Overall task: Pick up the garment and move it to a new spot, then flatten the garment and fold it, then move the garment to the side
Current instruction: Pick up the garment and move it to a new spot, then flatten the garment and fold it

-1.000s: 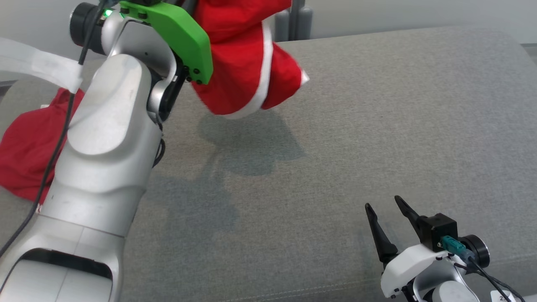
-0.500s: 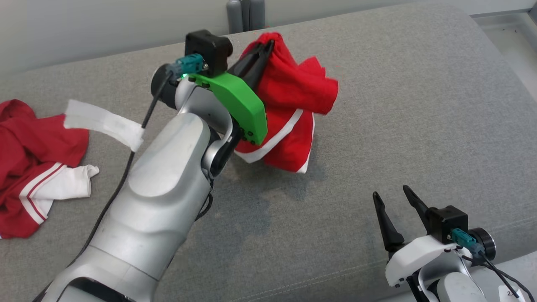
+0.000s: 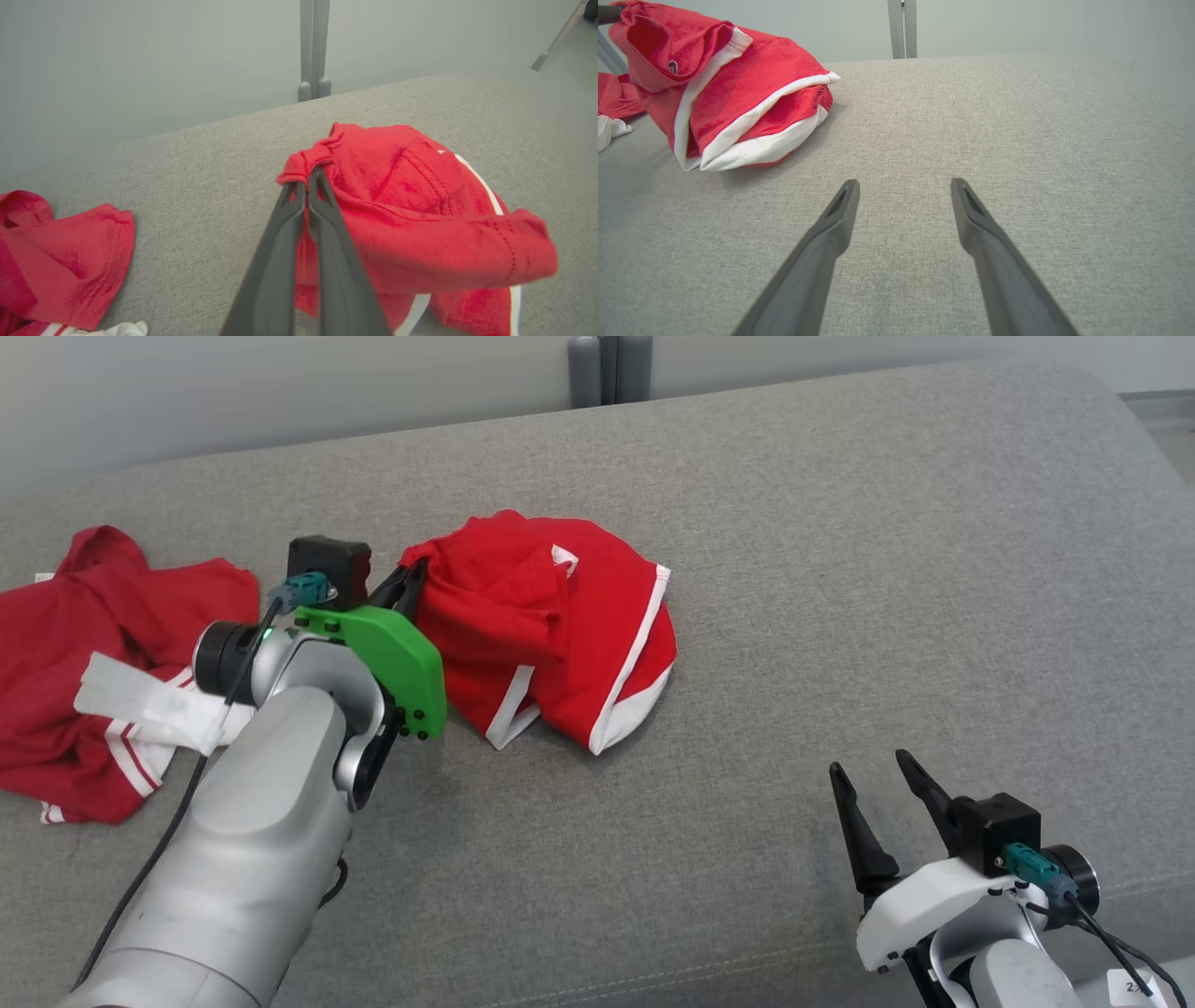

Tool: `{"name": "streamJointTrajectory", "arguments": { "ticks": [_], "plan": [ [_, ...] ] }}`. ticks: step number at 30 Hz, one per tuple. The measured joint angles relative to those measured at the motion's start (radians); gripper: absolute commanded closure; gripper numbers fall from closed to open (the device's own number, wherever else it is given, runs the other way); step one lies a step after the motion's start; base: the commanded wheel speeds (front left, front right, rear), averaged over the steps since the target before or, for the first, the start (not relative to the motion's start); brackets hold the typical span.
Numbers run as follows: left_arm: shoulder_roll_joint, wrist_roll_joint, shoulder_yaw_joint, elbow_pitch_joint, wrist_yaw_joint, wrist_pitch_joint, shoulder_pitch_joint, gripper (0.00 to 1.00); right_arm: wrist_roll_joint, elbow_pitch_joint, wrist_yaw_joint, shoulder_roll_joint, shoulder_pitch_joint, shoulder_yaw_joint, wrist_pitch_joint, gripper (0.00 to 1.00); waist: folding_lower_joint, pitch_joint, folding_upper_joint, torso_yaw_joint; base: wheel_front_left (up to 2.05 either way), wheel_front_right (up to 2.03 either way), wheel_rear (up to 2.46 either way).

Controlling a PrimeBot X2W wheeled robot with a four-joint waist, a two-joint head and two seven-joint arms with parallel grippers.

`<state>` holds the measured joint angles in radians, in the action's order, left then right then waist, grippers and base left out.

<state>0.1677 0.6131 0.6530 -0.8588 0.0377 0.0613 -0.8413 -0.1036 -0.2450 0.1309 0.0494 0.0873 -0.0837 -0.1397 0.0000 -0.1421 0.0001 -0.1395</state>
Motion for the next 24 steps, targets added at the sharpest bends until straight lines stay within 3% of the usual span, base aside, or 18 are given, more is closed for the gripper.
{"name": "streamJointTrajectory", "arguments": {
  "ticks": [1,2,3,4,13,19,24],
  "plan": [
    [0.006,0.002,-0.003,-0.011,-0.004,0.0,0.012,1.0,0.0,-0.002,0.0,0.0,0.0,0.0,0.0,0.0,0.0,0.003,0.0,0.005,0.0,0.0,0.0],
    [0.012,0.004,-0.004,-0.019,-0.008,0.002,0.022,0.68,0.0,-0.004,0.0,0.0,0.0,0.002,0.0,0.0,0.0,0.007,0.0,0.011,0.0,0.0,0.0],
    [0.017,0.004,-0.004,-0.025,-0.008,0.004,0.033,0.15,0.0,-0.005,0.0,0.0,0.0,0.002,0.0,0.0,0.0,0.011,0.0,0.016,0.0,0.0,0.0],
    [0.019,0.011,-0.009,-0.032,-0.012,0.011,0.043,0.0,0.0,-0.007,0.0,0.0,-0.001,0.002,0.0,0.0,0.0,0.016,0.0,0.02,0.0,0.0,0.0],
    [0.039,0.028,-0.024,-0.057,-0.065,0.025,0.098,0.0,-0.002,-0.012,0.0,0.0,-0.01,0.002,0.01,0.0,0.0,0.065,0.0,0.043,0.0,0.0,0.0],
    [0.031,0.016,0.012,-0.003,-0.047,-0.038,0.076,0.0,-0.002,-0.011,0.0,-0.001,-0.033,0.001,0.015,0.0,0.0,0.096,0.0,0.035,0.0,0.0,0.0],
    [-0.002,0.011,0.055,0.021,-0.029,-0.168,0.029,0.0,-0.001,-0.003,0.0,-0.001,-0.042,-0.006,0.021,0.0,0.0,0.098,0.0,0.0,0.0,0.0,0.0]
  ]
}}
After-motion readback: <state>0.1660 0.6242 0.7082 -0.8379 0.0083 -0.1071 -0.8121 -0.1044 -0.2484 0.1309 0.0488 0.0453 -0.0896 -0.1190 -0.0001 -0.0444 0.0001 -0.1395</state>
